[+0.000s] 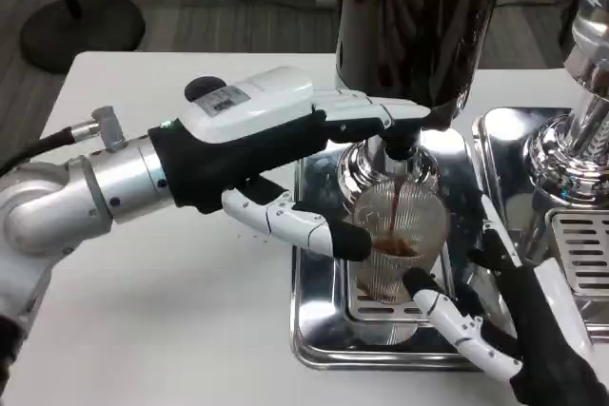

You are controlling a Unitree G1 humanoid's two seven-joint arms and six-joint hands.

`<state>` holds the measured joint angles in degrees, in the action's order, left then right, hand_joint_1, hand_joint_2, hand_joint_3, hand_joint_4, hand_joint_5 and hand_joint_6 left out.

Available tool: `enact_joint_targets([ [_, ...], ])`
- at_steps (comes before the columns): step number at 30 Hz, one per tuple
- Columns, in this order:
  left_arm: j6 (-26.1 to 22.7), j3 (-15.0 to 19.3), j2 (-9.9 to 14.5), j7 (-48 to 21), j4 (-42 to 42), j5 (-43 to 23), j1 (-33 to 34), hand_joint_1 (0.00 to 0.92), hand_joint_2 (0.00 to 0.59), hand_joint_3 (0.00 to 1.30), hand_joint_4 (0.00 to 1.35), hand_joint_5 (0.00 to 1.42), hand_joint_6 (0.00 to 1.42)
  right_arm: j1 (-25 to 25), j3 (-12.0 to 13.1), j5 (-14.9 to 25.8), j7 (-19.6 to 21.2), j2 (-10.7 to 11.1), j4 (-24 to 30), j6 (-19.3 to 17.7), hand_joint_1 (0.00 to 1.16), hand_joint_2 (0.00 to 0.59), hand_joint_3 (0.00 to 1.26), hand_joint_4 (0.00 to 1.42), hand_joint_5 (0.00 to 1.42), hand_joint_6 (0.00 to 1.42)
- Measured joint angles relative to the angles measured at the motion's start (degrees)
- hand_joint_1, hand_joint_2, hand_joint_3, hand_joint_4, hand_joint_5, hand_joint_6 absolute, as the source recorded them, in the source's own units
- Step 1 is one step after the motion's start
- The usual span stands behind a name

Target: Grasp the cup under the faucet to collect the drink, then remove the cup.

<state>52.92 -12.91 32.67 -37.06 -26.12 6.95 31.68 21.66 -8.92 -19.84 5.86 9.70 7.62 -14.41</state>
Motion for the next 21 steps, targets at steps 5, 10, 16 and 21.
enact_joint_targets([
  [5, 0.0, -0.1, 0.0, 0.2, -0.2, 0.0, 0.1, 0.000, 0.056, 0.15, 0.10, 0.15, 0.14, -0.1, 0.3, -0.1, -1.1, 0.0, 0.3, 1.5, 0.43, 0.189, 0.00, 0.00, 0.00, 0.11],
  [10, 0.0, -0.1, 0.0, 0.4, -0.2, 0.0, 0.1, 0.000, 0.060, 0.15, 0.10, 0.16, 0.14, -1.2, 0.3, -0.3, -1.8, 0.0, 0.4, 2.8, 0.44, 0.187, 0.00, 0.00, 0.00, 0.10],
  [16, -0.1, -0.1, 0.0, 0.4, 0.1, 0.0, 0.1, 0.000, 0.067, 0.17, 0.10, 0.16, 0.14, -2.0, 0.2, -0.3, -2.2, 0.0, 0.4, 3.1, 0.47, 0.174, 0.00, 0.00, 0.00, 0.11],
  [21, -0.3, -0.2, 0.1, 0.4, 0.3, -0.1, 0.0, 0.000, 0.072, 0.17, 0.11, 0.16, 0.14, -3.1, 0.2, -0.1, -2.8, -0.1, -0.5, 3.3, 0.48, 0.178, 0.00, 0.00, 0.00, 0.13],
])
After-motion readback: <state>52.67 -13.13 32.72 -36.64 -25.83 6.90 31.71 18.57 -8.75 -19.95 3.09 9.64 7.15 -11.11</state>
